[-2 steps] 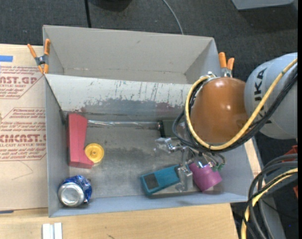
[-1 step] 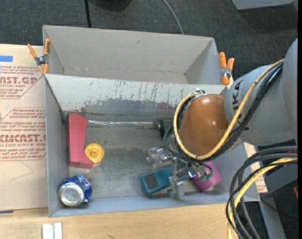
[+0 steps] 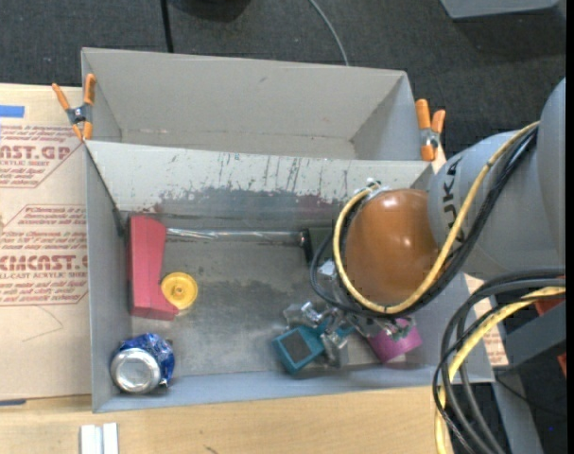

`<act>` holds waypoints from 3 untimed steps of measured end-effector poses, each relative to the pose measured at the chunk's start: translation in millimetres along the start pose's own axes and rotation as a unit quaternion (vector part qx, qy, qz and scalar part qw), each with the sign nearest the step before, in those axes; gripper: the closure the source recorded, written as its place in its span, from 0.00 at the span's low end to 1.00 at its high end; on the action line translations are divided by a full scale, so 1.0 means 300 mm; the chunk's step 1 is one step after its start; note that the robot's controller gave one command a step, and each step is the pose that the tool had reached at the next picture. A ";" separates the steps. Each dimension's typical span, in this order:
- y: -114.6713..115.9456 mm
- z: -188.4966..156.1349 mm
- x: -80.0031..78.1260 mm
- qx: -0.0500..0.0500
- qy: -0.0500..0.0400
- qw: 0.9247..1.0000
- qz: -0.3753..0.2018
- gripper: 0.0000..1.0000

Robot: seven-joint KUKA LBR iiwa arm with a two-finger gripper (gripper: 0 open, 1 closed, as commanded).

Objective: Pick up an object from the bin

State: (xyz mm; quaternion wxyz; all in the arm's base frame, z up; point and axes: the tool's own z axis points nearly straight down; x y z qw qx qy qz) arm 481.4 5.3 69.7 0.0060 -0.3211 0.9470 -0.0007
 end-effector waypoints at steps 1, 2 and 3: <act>0.000 0.000 0.000 0.000 0.000 1.000 0.000 1.00; 0.001 -0.004 0.001 0.000 0.000 1.000 0.001 1.00; 0.006 -0.030 0.005 -0.003 0.003 1.000 0.000 1.00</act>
Offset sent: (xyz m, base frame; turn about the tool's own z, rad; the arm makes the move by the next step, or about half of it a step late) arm 0.0001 0.0000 0.0105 0.0000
